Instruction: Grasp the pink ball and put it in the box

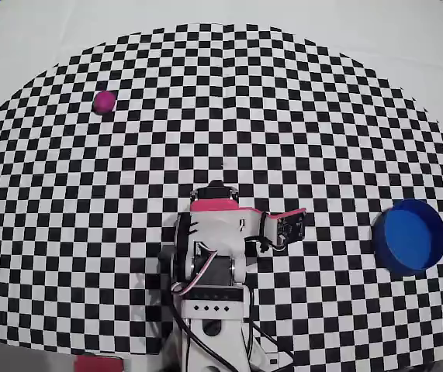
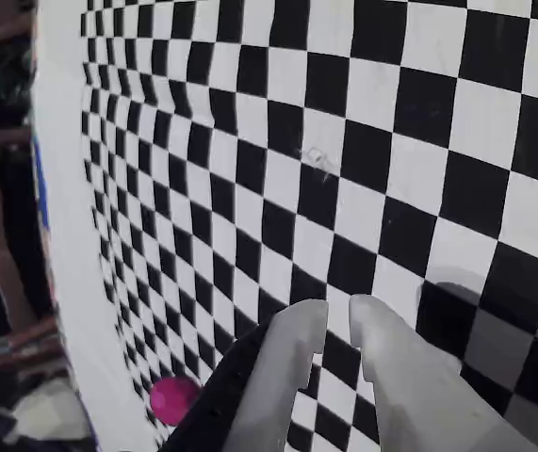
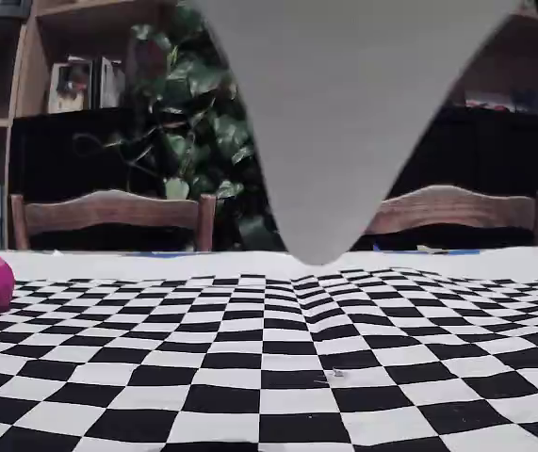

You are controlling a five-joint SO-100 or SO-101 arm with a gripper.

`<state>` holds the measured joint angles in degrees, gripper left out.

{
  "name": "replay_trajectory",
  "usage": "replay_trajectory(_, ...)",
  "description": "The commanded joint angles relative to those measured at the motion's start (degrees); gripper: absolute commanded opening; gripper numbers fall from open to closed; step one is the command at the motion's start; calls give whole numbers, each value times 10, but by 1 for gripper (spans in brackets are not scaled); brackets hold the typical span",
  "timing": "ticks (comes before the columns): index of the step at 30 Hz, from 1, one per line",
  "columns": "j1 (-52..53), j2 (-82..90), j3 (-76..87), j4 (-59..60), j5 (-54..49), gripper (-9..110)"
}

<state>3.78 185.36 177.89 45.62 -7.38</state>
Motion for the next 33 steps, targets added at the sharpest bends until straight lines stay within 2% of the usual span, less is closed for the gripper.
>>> replay_trajectory(1, 3, 9, 4, 1, -4, 0)
replay_trajectory(33, -6, 9, 4, 2, -2, 0)
